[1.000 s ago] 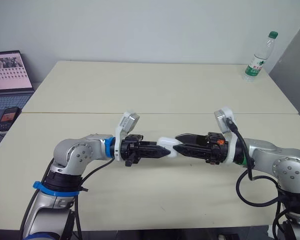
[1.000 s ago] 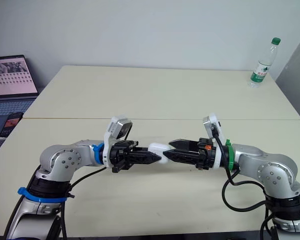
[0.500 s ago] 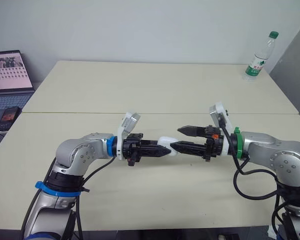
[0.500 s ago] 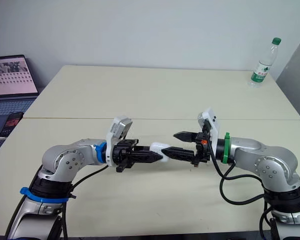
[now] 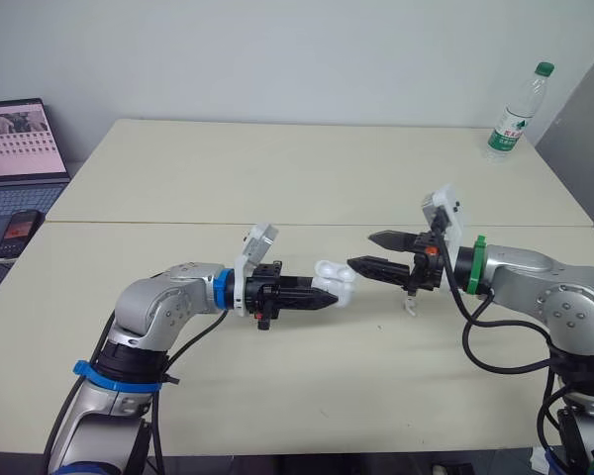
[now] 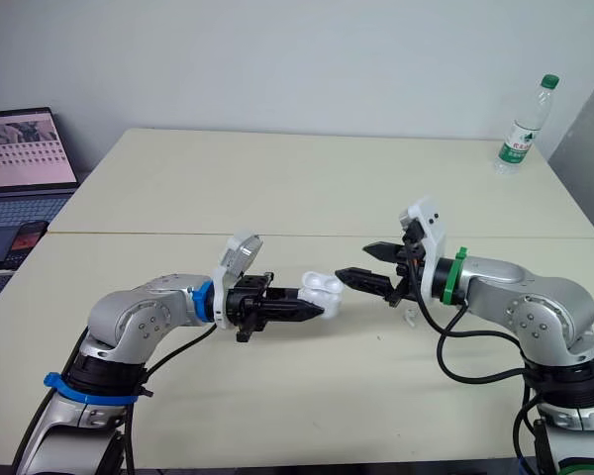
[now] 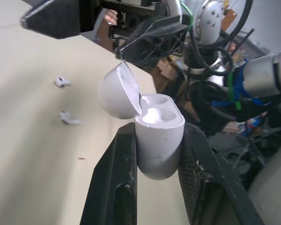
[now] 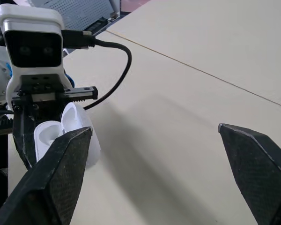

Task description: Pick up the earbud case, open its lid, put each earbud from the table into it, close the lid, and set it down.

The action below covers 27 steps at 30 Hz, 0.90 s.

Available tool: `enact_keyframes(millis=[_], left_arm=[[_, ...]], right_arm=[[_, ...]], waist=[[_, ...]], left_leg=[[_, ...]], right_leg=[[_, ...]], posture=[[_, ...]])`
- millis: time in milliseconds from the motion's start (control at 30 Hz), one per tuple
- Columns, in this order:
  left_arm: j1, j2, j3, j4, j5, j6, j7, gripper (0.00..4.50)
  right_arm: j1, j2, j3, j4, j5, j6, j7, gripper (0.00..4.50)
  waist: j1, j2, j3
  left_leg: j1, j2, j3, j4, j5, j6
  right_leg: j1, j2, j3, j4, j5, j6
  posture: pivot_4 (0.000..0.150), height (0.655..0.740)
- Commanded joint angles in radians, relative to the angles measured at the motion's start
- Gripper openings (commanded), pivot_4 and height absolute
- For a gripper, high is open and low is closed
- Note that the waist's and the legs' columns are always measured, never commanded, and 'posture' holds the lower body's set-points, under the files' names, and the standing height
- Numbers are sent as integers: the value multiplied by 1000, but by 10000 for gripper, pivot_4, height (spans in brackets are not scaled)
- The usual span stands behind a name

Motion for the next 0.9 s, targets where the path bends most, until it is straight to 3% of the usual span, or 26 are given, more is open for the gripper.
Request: enact_keyframes(millis=[33,133,300,600,900], left_arm=[[14,-51,3,5,128,-217,58,7896],[37,-111,6,41,258,-441,130,7896],[89,-181,22,77,353,-624,228,7896],[238,-248,30,-6,363,-717,336,7896],[276,-277,34,-10,399,-773,404,7896]], right_arm=[[-14,-48,-49,-25,-21,2,8,45000],[18,-111,-13,-32,-93,24,-4,45000],[86,-122,23,-69,-176,153,-142,45000],[282,-14,9,-227,-277,310,-358,45000],[308,107,-29,-257,-341,341,-408,45000]], waist=[[1,0,0],[2,0,0],[1,0,0],[0,0,0],[-1,0,0]], left_leg=[[0,0,0,0,0,0],[0,-1,0,0,0,0],[0,0,1,0,0,0],[0,0,2,0,0,0],[1,0,2,1,0,0]], right_leg=[[0,0,0,0,0,0],[0,-1,0,0,0,0],[0,-4,1,-1,0,0],[-1,-5,1,2,-2,5],[0,-1,2,2,-2,6]], posture=[[1500,7362],[1500,7362],[1500,7362],[1500,7362],[1500,7362]])
